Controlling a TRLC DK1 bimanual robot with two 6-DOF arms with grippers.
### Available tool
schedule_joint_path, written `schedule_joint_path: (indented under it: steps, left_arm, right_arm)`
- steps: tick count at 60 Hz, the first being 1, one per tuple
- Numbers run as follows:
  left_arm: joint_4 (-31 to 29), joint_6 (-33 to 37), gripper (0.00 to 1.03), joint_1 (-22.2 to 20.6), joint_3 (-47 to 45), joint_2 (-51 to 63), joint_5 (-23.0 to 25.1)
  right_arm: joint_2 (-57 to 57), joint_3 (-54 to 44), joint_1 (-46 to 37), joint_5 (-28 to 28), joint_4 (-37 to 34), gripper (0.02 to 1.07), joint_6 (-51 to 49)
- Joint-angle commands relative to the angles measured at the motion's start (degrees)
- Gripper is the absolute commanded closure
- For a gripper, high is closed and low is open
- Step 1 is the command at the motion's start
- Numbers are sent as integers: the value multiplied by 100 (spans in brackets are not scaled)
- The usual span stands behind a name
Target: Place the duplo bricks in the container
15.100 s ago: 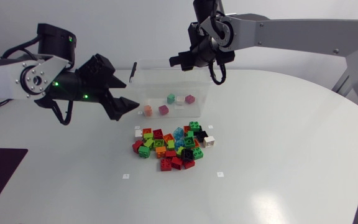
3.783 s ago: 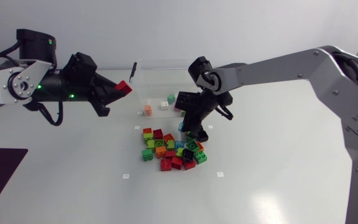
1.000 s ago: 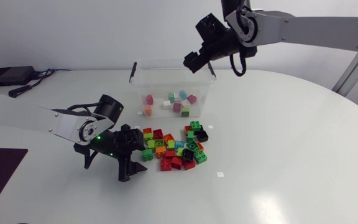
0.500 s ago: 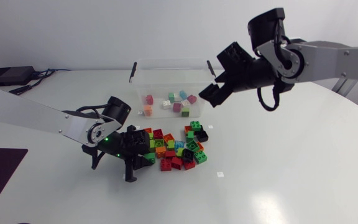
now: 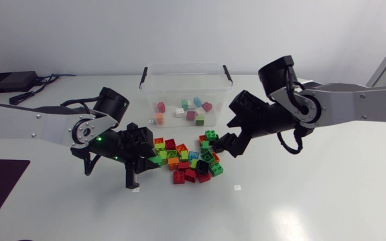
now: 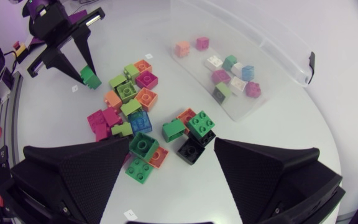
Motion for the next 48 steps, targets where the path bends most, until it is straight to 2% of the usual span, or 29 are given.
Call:
schedule_joint_path:
  steps: [1,21,29,48]
  left_arm:
    - [-203,-46,72,56,265,-222,-5]
    - [-695,-362,72,223,1249,-512,-67]
    - [-695,-661,72,240,1688,-433,-67]
    - [-695,-1215,72,284,2822,95,-67]
  right_arm:
    - [55,-225,123,-40,-54,8,-201]
    - [-6,-479,764,347,-169,8,-430]
    - [249,-462,1045,646,-142,8,-509]
    - [811,-251,1256,821,-98,10,-693]
